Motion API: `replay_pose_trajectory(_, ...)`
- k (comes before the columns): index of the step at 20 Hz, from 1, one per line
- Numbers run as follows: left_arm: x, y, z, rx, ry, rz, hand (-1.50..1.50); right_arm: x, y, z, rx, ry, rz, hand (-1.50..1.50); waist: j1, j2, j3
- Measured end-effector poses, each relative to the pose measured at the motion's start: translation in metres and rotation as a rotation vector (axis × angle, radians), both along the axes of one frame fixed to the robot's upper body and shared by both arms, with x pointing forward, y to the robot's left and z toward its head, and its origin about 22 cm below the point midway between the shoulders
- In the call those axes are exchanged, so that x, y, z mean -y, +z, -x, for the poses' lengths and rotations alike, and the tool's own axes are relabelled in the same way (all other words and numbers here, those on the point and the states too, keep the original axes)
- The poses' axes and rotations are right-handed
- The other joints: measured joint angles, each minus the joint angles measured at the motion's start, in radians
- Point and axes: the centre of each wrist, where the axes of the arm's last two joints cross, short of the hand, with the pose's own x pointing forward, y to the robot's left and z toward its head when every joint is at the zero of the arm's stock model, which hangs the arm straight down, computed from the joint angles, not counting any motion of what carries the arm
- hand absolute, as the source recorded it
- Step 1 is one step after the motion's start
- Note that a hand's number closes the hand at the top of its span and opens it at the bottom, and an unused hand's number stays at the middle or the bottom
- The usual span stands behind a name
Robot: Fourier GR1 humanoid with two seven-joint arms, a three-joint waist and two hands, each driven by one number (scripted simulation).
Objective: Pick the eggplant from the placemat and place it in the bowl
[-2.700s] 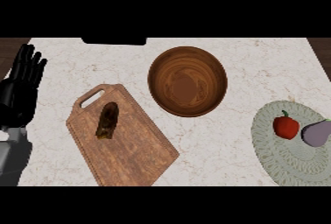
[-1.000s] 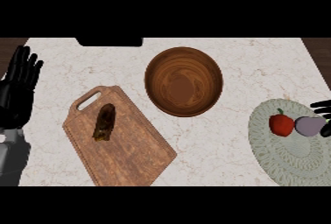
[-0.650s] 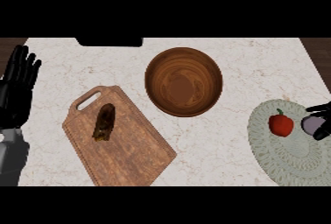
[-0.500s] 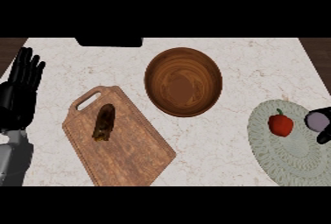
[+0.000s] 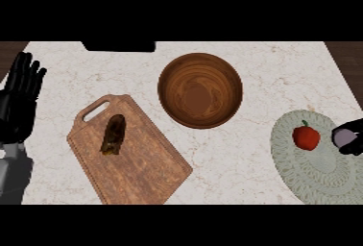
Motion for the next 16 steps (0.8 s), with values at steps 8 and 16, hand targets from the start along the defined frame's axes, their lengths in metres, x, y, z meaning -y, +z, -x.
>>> replay_pose_trajectory(8, -0.003, 0.002, 0.000, 0.006, -0.003, -0.002, 0.00, 0.004, 0.004, 0.005, 0.112, 0.094, 0.080, 1.50, -0.002, 0.003, 0.007)
replay_pose_trajectory(16, -0.008, -0.004, 0.005, -0.008, 0.017, 0.008, 0.00, -0.007, 0.047, 0.000, 0.578, 0.547, 0.385, 1.50, -0.014, 0.003, 0.022)
